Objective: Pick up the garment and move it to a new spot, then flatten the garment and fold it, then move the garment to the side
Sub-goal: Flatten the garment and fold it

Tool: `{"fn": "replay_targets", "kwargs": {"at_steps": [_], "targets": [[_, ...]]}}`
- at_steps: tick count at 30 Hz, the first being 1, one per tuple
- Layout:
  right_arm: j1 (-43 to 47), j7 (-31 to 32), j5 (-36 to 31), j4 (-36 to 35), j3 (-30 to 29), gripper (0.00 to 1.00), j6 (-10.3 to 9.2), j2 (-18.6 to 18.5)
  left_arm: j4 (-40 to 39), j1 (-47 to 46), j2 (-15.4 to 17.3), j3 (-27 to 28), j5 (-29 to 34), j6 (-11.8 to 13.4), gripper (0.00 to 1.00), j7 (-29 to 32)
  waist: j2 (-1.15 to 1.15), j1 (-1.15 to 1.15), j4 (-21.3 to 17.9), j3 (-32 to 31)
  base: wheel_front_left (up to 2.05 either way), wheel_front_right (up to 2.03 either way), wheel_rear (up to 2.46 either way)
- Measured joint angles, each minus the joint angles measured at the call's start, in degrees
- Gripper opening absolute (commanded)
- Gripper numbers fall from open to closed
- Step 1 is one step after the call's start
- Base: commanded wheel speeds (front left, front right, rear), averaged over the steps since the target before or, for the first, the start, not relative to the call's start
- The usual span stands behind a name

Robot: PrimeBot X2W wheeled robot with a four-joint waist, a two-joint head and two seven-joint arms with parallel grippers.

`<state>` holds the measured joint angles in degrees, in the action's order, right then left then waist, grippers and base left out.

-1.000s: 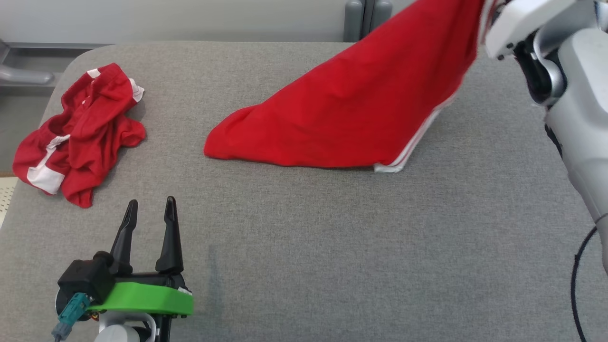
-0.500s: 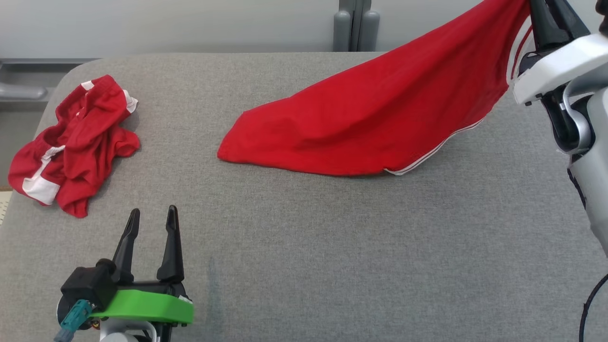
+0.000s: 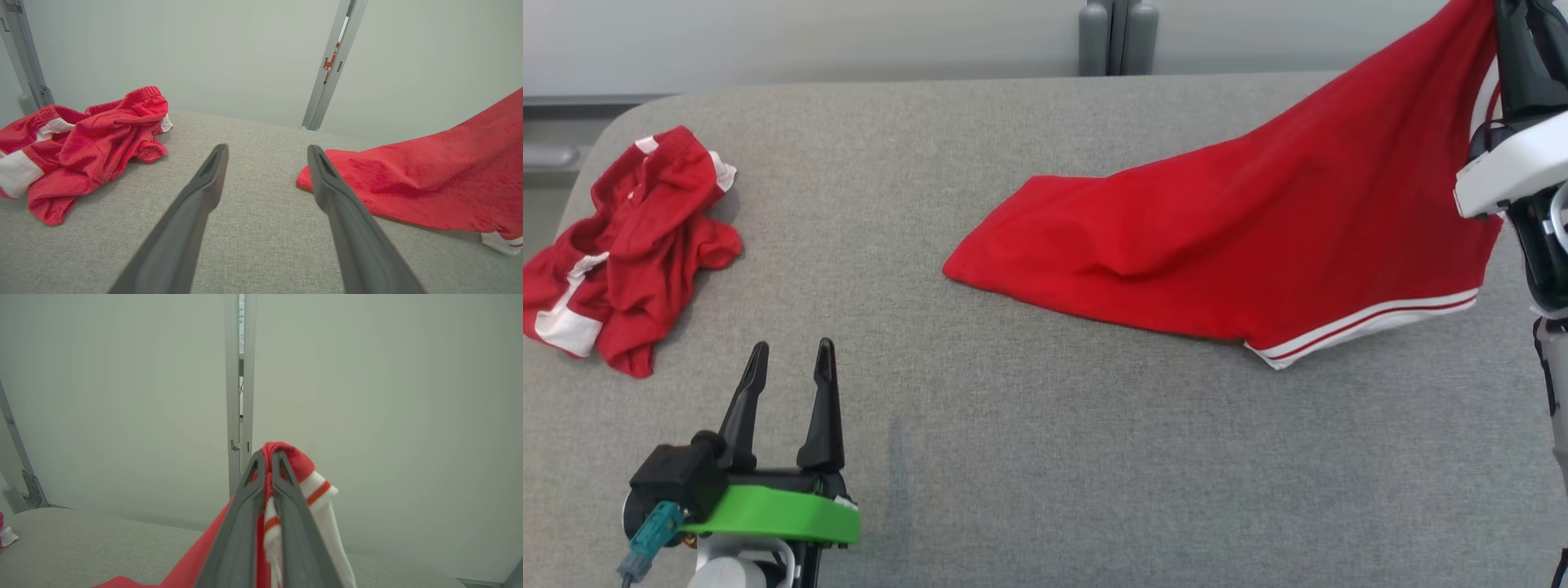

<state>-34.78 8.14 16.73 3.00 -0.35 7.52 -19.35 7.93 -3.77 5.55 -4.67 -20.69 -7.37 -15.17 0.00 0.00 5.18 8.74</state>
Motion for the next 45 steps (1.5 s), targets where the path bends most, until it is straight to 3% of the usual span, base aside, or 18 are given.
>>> {"fn": "replay_targets", "kwargs": {"at_steps": [13,14,15,22,28,38,45], "targets": [[-18.17,-8.82,-7.98,28.98,1.37,0.00,0.01,-1.79,-0.96,-5.82,0.04,-2.63,-0.80,0.00,1.00,0.00,0.00,0.00,5.26,6.90,0.00,0.00,0.00],[-19.00,-9.37,-8.48,31.22,1.01,0.24,0.01,-1.80,-1.16,-6.13,-0.14,-2.69,-0.87,0.00,1.00,-0.01,0.00,0.00,5.96,7.46,0.00,0.00,0.00],[-19.78,-9.62,-8.81,33.37,0.57,1.00,0.00,-1.71,-1.43,-6.41,-0.30,-2.69,-0.87,0.00,1.00,-0.01,0.00,0.00,6.62,8.00,0.00,0.00,0.00],[-21.88,-8.94,-9.44,43.17,1.66,1.00,0.01,-0.92,-1.85,-6.87,-0.70,-1.72,-0.69,0.00,1.00,0.00,0.00,0.01,9.99,10.56,0.00,0.00,0.00],[-19.29,-5.43,-6.34,43.86,3.45,1.00,0.01,-1.19,-1.93,-5.54,-0.70,0.15,-0.13,0.00,1.00,0.00,0.00,0.01,9.97,9.18,0.00,0.00,0.00],[-0.88,9.72,-2.44,30.40,-1.05,1.00,0.00,-1.85,-1.90,-1.62,-0.53,1.92,0.54,0.00,1.00,0.00,0.00,0.00,5.42,4.00,0.00,0.00,0.00],[8.82,16.21,-2.90,22.40,-7.87,1.00,0.00,1.69,-2.31,-1.46,-0.53,1.34,0.64,0.00,1.00,0.00,0.00,0.00,2.06,2.04,0.00,0.00,0.00]]}}
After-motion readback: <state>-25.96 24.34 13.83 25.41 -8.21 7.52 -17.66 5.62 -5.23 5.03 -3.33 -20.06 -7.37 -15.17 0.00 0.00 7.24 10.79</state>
